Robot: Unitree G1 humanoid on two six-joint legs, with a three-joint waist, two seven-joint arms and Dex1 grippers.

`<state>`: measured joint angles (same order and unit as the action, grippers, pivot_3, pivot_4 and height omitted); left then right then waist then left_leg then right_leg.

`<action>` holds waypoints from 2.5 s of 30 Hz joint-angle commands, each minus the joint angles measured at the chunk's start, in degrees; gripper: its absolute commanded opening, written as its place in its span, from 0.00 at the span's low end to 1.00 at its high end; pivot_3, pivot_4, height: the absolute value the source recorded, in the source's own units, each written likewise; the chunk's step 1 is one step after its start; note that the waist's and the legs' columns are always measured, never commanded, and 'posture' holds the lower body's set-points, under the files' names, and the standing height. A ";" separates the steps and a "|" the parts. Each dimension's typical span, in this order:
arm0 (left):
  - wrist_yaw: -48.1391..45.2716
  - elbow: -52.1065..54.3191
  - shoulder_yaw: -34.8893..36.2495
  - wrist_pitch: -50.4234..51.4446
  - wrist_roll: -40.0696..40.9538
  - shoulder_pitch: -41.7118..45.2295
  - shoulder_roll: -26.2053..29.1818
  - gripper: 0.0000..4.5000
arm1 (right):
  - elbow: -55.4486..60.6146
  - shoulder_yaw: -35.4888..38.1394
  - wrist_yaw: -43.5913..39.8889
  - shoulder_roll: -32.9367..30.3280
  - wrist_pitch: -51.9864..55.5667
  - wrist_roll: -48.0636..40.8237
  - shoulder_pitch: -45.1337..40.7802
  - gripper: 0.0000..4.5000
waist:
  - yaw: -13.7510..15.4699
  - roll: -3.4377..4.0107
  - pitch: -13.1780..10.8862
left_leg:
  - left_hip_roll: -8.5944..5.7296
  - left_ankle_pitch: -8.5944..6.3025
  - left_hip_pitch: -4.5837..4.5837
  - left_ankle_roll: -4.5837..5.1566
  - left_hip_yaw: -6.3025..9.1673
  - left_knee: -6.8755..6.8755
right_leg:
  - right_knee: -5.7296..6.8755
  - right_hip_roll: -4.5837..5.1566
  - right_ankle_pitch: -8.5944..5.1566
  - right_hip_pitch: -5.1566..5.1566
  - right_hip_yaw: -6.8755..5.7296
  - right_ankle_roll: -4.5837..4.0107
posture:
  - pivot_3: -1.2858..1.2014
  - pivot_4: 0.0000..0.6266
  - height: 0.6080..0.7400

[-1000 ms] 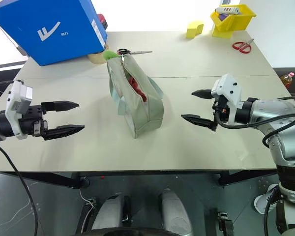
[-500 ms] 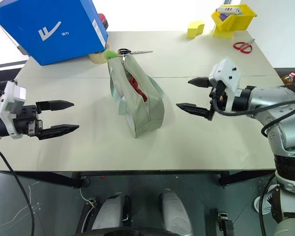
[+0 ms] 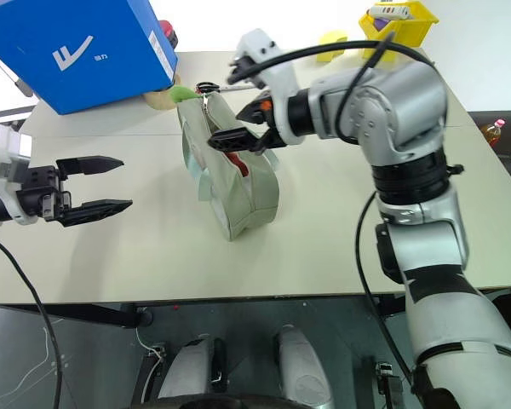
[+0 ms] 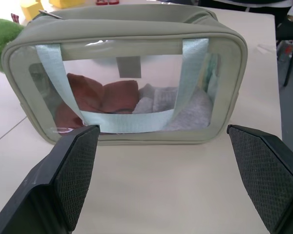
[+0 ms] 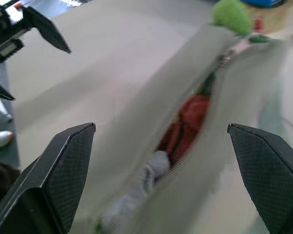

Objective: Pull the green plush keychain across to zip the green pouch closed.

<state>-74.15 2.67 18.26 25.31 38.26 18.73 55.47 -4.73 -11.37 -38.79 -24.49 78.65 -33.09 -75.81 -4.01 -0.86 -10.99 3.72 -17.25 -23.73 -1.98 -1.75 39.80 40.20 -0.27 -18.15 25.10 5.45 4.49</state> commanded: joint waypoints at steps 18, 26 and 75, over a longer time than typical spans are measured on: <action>2.81 3.41 5.28 2.00 7.54 1.74 -3.09 1.00 | -11.81 -3.47 3.89 9.20 3.07 6.84 -8.02 0.01 | -0.15 -0.02 0.01 | 0.00 0.01 -0.11 -0.02 0.03 0.01 | 0.03 -0.01 0.01 0.11 -0.01 0.01 | 0.52 0.24 0.98; 5.92 3.78 8.29 5.62 13.57 4.65 -3.82 1.00 | 3.40 -13.30 -17.83 -10.26 -17.47 10.19 -5.44 0.01 | -0.05 -0.01 0.01 | -0.02 0.01 -0.39 -0.01 0.14 0.08 | -0.03 0.00 0.01 0.24 -0.12 0.02 | 0.52 0.24 0.98; 5.58 4.79 4.38 6.88 11.85 5.37 -3.63 1.00 | 16.75 -9.45 -33.17 -16.21 -41.52 26.35 12.29 0.59 | 0.04 -0.01 0.01 | 0.00 0.06 -0.26 -0.11 0.18 0.22 | 0.16 -0.03 0.02 0.17 -0.14 0.01 | 0.52 0.24 0.98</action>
<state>-68.29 6.97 22.19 32.21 50.02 22.95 51.08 11.82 -25.14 -72.40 -40.77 35.93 -5.21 -61.88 -3.97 -0.88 -10.98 3.73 -17.19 -23.99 -2.09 -1.56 40.02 40.36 -0.30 -18.14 25.27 5.31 4.50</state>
